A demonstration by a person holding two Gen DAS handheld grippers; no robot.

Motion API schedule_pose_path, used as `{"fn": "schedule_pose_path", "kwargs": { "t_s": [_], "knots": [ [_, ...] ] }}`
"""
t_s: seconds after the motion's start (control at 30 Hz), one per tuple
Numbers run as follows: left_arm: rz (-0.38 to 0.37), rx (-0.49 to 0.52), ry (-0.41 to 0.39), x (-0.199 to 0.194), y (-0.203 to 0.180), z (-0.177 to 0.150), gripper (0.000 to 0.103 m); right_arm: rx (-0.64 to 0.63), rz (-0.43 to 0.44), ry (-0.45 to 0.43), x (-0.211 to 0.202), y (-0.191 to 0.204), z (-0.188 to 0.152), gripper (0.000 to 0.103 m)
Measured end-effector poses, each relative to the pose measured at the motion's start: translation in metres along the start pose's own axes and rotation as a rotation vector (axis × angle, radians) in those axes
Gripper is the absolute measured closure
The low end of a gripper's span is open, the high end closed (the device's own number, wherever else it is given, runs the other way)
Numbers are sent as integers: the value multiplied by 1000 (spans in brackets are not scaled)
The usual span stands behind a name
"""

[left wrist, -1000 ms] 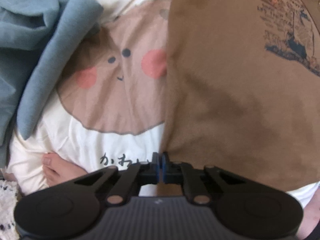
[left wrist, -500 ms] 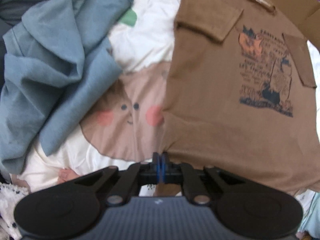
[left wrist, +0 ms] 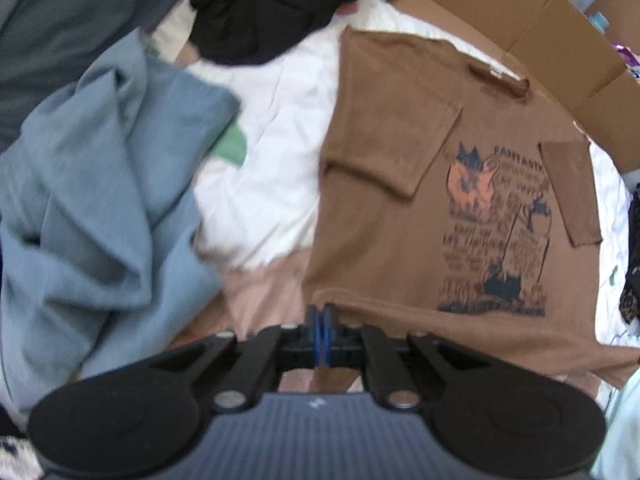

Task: Fold clothes
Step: 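Lift the held side edge with both tools and fold it over the shirt body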

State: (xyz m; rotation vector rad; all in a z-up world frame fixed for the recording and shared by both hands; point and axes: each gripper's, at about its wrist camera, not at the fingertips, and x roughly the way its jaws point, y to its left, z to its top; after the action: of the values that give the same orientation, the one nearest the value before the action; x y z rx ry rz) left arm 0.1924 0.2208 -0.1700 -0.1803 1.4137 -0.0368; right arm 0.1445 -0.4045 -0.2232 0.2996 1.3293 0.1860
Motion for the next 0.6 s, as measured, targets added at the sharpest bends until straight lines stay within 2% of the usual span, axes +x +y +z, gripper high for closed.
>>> {"fn": "schedule_pose_path", "kwargs": {
  "t_s": [0.17, 0.27, 0.43, 0.5, 0.6],
  "knots": [
    [4, 15, -8, 26, -7, 34, 101, 19, -9, -22, 28, 0, 20, 103],
    [21, 53, 15, 52, -12, 49, 101, 5, -26, -21, 52, 1, 37, 103],
    [50, 194, 115, 82, -18, 84, 101, -78, -59, 74, 85, 6, 75, 103],
    [52, 237, 129, 89, -24, 93, 101, -115, -81, 96, 96, 9, 90, 103],
    [35, 246, 130, 97, -30, 94, 101, -153, -69, 93, 110, 14, 105, 103]
  ]
}}
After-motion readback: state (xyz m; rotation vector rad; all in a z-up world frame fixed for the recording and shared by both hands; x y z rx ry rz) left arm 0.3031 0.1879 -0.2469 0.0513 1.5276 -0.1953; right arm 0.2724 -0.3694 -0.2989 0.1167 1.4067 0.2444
